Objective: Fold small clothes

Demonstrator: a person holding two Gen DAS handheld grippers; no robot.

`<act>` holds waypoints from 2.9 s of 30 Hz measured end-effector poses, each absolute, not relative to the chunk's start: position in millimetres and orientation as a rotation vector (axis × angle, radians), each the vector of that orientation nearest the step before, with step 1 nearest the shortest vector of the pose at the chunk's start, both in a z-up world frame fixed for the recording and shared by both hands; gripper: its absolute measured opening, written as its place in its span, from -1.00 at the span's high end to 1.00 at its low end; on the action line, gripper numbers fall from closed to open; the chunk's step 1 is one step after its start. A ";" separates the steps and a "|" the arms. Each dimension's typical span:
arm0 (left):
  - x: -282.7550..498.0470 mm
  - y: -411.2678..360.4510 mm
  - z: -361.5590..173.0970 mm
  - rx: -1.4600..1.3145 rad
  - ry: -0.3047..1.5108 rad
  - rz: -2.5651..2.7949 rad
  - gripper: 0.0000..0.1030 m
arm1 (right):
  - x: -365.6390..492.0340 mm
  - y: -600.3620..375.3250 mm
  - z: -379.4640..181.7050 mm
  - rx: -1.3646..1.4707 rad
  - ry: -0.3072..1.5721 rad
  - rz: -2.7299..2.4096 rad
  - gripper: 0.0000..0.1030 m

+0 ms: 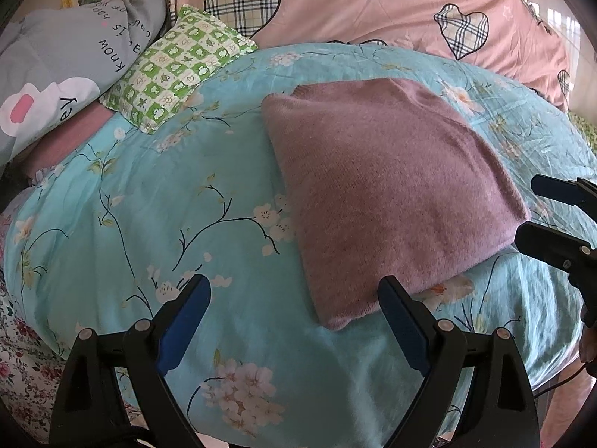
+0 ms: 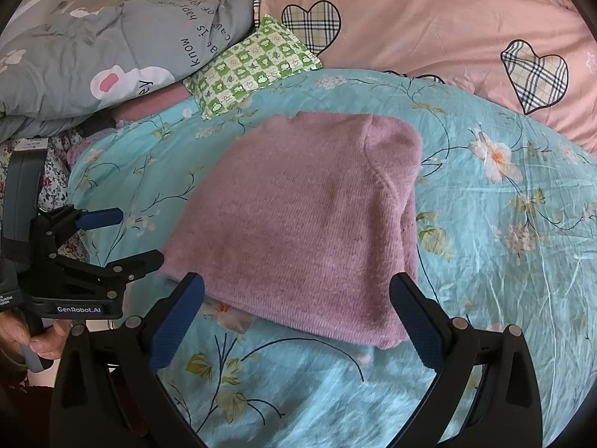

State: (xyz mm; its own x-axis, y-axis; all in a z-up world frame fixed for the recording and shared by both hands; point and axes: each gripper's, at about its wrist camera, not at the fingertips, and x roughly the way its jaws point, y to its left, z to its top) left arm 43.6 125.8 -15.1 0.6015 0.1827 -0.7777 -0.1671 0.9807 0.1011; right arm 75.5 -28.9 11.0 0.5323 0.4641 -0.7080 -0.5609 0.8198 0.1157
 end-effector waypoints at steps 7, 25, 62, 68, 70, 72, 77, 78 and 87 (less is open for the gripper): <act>42.7 122.7 -12.1 0.010 0.888 0.196 -0.79 | 76.1 -28.4 11.1 -0.130 0.803 0.616 -0.93; 39.2 122.9 -5.9 -0.001 0.868 0.193 -0.80 | 77.0 -26.6 12.5 -0.132 0.798 0.622 -0.93; 39.5 116.5 2.9 0.003 0.844 0.174 -0.80 | 78.1 -28.1 14.6 -0.125 0.794 0.626 -0.93; 40.5 115.8 3.2 0.004 0.845 0.170 -0.80 | 78.4 -28.5 14.5 -0.126 0.793 0.627 -0.93; 40.6 115.4 3.3 0.003 0.845 0.169 -0.80 | 78.3 -28.3 14.6 -0.126 0.793 0.626 -0.93; 40.8 115.2 3.3 0.004 0.845 0.168 -0.80 | 78.5 -28.7 14.3 -0.124 0.793 0.627 -0.93; 41.2 114.6 3.3 0.003 0.845 0.169 -0.80 | 78.9 -28.7 14.8 -0.124 0.794 0.626 -0.93; 41.3 114.1 3.4 0.003 0.846 0.170 -0.80 | 79.0 -28.9 14.7 -0.124 0.794 0.627 -0.93; 43.2 114.9 3.7 0.005 0.848 0.172 -0.80 | 79.8 -29.2 14.6 -0.122 0.795 0.625 -0.93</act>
